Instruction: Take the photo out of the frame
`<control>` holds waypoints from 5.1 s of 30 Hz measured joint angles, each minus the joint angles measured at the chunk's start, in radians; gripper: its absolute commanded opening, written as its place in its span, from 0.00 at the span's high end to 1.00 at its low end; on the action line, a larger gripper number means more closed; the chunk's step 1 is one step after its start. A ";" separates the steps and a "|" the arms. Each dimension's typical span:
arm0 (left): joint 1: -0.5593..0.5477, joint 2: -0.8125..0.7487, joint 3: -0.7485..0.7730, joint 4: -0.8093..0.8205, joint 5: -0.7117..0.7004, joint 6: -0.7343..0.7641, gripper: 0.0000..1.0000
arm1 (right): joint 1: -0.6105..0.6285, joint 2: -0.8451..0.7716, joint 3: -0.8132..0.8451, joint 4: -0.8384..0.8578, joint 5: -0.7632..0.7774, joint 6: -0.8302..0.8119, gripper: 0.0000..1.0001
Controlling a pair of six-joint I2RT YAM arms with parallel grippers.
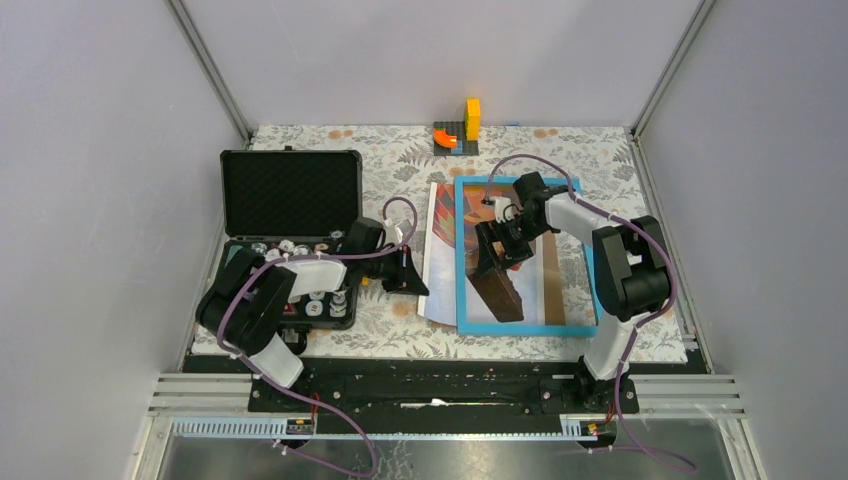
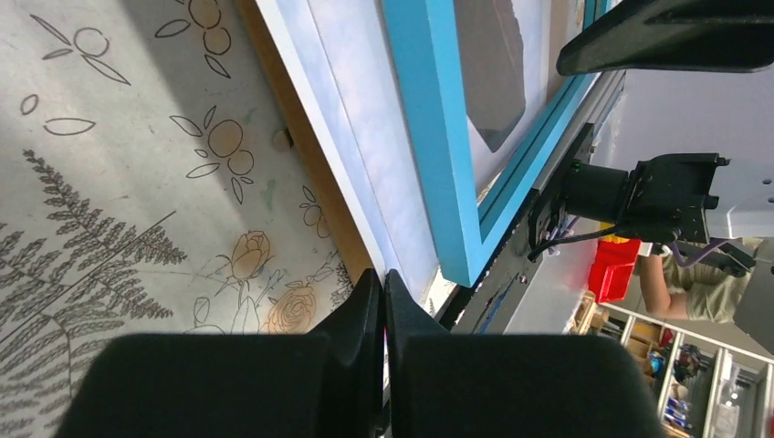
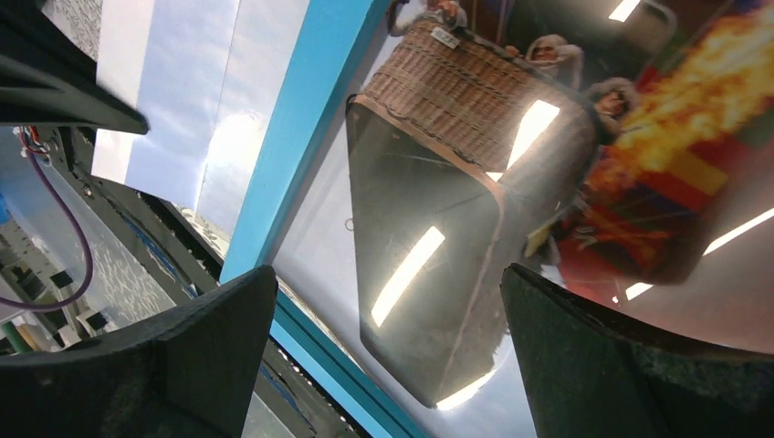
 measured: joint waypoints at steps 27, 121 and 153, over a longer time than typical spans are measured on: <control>0.055 -0.288 0.401 -0.669 -0.108 0.247 1.00 | -0.072 -0.030 0.185 -0.132 0.013 -0.047 0.00; -0.228 0.123 0.514 -0.271 -0.175 -0.003 0.01 | -0.868 -0.117 0.130 -0.323 -0.098 -0.237 0.00; 0.028 0.274 0.452 -0.159 -0.211 0.189 0.01 | -0.570 0.047 0.052 -0.070 0.098 -0.163 0.00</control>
